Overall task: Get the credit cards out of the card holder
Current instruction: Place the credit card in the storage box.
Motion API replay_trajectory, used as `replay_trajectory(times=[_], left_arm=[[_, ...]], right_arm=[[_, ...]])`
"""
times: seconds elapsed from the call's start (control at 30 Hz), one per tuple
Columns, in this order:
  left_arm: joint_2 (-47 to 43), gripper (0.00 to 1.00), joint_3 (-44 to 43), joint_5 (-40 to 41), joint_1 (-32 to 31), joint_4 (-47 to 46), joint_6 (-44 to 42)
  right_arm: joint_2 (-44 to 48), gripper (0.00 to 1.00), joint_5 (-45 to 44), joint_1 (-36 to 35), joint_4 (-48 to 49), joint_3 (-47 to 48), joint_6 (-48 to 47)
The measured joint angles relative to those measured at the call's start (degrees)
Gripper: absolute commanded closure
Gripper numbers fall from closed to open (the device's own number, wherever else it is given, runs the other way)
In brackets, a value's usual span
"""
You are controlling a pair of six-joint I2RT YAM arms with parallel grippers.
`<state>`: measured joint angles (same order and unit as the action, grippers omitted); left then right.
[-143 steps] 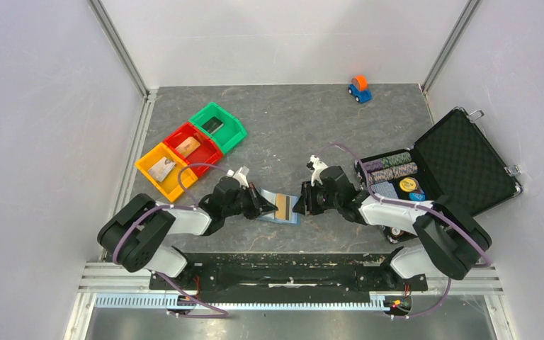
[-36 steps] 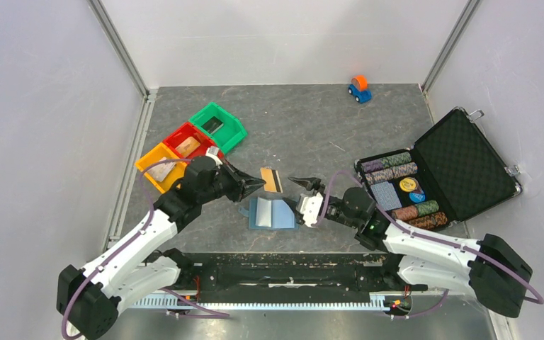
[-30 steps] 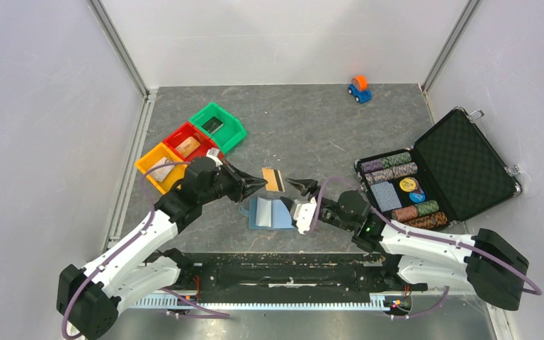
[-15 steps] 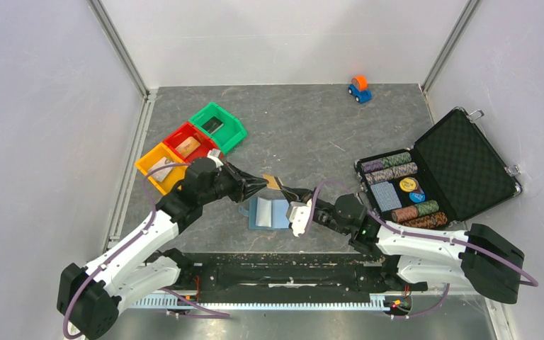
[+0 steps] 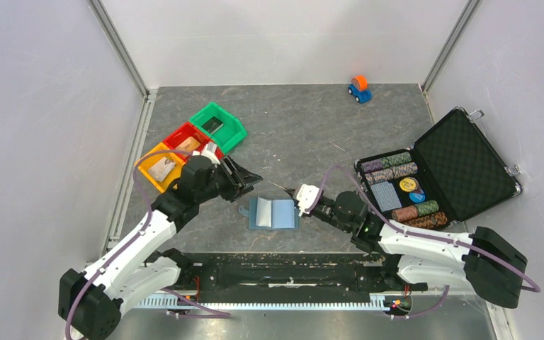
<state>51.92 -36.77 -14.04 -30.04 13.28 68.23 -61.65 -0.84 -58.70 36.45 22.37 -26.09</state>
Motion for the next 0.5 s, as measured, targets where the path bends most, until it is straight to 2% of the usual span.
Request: replay_trajectory(times=[0.23, 0.37, 0.5], left_arm=[[-3.1, 0.42, -0.5, -0.6, 0.3, -0.1, -19.1], [-4.7, 0.44, -0.5, -5.7, 0.3, -1.0, -32.3], [-6.6, 0.40, -0.5, -12.3, 0.3, -3.3, -45.1]], right_arm=[[1.5, 1.00, 6.0, 3.8, -5.1, 1.9, 6.3], [0.2, 1.00, 11.4, 6.8, -11.2, 7.1, 9.3], [-1.6, 1.00, 19.2, 10.1, -14.1, 10.6, 13.2]])
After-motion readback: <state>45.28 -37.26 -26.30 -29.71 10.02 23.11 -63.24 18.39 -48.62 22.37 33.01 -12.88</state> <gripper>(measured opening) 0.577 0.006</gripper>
